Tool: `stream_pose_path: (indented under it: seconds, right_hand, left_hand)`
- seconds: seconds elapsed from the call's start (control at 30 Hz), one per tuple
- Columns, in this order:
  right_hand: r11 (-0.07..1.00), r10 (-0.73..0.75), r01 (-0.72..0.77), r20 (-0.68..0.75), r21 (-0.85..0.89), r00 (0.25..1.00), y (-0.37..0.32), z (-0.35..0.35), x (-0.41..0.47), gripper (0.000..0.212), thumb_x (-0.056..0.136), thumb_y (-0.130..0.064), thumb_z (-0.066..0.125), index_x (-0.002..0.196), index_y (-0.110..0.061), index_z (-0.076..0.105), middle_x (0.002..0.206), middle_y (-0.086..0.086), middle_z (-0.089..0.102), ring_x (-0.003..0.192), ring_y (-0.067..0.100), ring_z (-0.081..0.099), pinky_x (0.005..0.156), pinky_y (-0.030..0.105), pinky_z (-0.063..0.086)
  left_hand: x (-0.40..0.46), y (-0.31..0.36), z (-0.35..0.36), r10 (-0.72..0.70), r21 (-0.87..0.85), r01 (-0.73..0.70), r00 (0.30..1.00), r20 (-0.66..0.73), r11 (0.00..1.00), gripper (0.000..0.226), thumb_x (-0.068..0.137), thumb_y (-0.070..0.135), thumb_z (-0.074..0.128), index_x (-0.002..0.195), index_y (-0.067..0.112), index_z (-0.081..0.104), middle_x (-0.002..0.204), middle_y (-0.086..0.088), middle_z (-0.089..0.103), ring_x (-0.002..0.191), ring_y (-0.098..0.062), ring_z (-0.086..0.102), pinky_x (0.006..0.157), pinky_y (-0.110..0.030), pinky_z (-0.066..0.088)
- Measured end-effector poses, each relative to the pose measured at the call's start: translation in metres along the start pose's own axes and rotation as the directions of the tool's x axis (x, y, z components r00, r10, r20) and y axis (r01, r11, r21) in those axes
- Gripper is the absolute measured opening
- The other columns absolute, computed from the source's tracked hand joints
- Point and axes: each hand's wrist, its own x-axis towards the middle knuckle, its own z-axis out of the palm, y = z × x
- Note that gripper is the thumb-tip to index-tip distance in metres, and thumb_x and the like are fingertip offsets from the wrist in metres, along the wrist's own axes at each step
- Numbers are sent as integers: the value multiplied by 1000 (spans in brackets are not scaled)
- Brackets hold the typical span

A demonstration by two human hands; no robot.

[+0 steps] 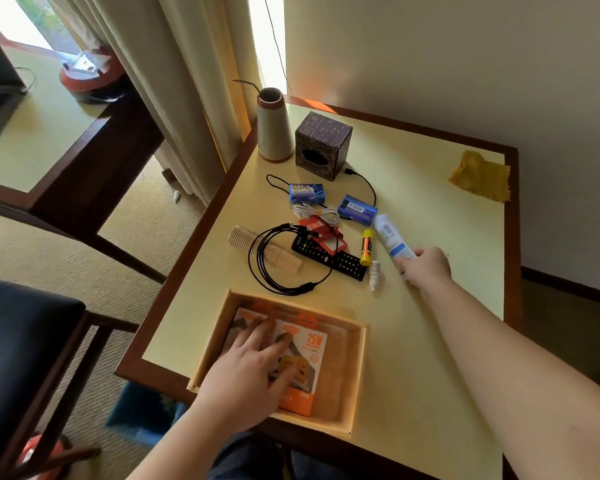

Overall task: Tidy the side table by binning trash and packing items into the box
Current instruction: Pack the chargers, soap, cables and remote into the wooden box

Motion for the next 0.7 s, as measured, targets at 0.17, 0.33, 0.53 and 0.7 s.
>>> stream_pose_path:
  seconds: [0.17,0.33,0.53,0.7]
  right_hand:
    - [939,-270,313,-261,142,927,-1,-52,-62,25,96,-26,69,120,-22,65,110,0,68,94,21,65,74,29,43]
    - [871,-436,470,-216,143,874,-30,-116,-157,13,101,-28,65,109,-37,69,97,-5,69,75,17,71,61,29,61]
    - [953,-296,302,163,-9,941,-62,-120,-250,8,96,-27,73,91,-31,78,80,-4,73,62,16,75,52,25,60]
    - [965,-68,146,327,-219,943,-56,-56,-256,11,91,-17,65,83,-12,71,58,9,72,51,23,72,60,34,65]
  left_hand:
    - [-1,-1,2,16,-13,-16,1000,-25,1000,62,98,72,30,155,50,35,172,12,15,161,-21,5,127,-43,15]
    - [0,-5,3,42,-44,-44,999,-28,998,60,99,70,32,154,48,38,172,11,17,160,-22,8,127,-44,18]
    - [1,-8,2,54,-59,-53,998,20,997,68,99,68,31,162,44,22,174,9,5,161,-23,0,128,-45,14]
    - [3,-12,7,93,-56,-92,996,1,994,69,99,67,30,162,41,22,175,6,5,161,-25,-1,127,-46,7]
